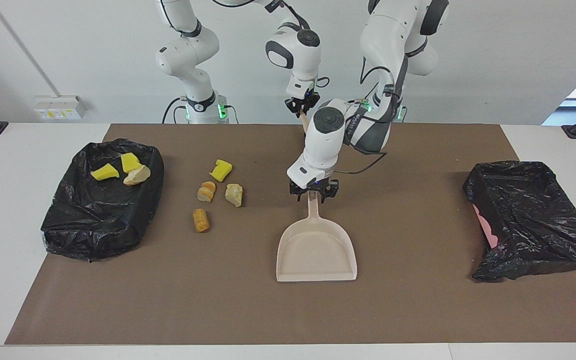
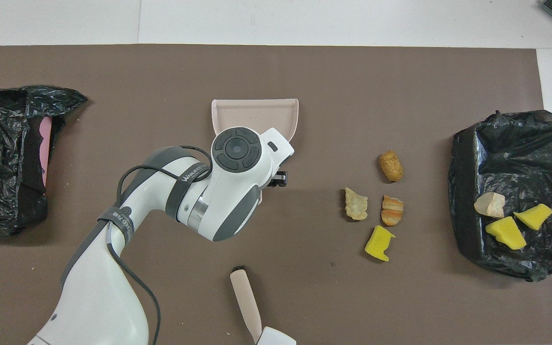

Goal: Sweep and dump trash in bin

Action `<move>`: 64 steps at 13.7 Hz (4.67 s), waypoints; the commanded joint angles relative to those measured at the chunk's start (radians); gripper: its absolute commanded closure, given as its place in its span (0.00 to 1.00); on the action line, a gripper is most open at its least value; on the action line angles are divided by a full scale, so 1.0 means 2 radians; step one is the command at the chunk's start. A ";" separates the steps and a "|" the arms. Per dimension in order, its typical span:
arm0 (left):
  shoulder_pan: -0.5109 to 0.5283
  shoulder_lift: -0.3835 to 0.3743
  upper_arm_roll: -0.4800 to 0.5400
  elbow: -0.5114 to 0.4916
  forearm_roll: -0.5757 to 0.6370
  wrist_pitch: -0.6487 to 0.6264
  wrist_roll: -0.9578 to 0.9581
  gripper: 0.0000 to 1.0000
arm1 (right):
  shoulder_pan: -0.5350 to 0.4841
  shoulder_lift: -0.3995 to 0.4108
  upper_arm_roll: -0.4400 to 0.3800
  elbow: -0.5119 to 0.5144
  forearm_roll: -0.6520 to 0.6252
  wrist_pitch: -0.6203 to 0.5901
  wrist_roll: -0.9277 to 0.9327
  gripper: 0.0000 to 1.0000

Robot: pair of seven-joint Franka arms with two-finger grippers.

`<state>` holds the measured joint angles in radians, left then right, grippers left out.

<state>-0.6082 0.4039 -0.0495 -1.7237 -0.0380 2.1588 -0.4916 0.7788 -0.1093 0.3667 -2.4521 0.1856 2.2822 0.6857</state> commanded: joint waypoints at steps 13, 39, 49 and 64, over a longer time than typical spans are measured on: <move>-0.002 -0.061 0.007 0.000 0.012 -0.100 0.091 1.00 | -0.186 -0.133 -0.005 0.022 -0.052 -0.187 -0.055 1.00; -0.056 -0.136 0.005 -0.144 0.096 -0.111 0.467 1.00 | -0.375 0.111 0.002 0.119 -0.121 -0.115 -0.275 1.00; -0.059 -0.141 0.005 -0.155 0.096 -0.109 0.494 1.00 | -0.393 0.036 -0.011 0.199 0.005 -0.293 -0.295 1.00; -0.094 -0.124 0.004 -0.175 0.151 -0.092 0.530 1.00 | -0.430 -0.050 -0.005 -0.010 -0.108 -0.240 -0.293 1.00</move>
<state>-0.7807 0.1653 -0.0551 -2.0500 0.2462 1.9495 0.5585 -0.0711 -0.2004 0.3450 -2.4523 -0.1223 1.7751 0.1676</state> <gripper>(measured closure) 0.674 0.731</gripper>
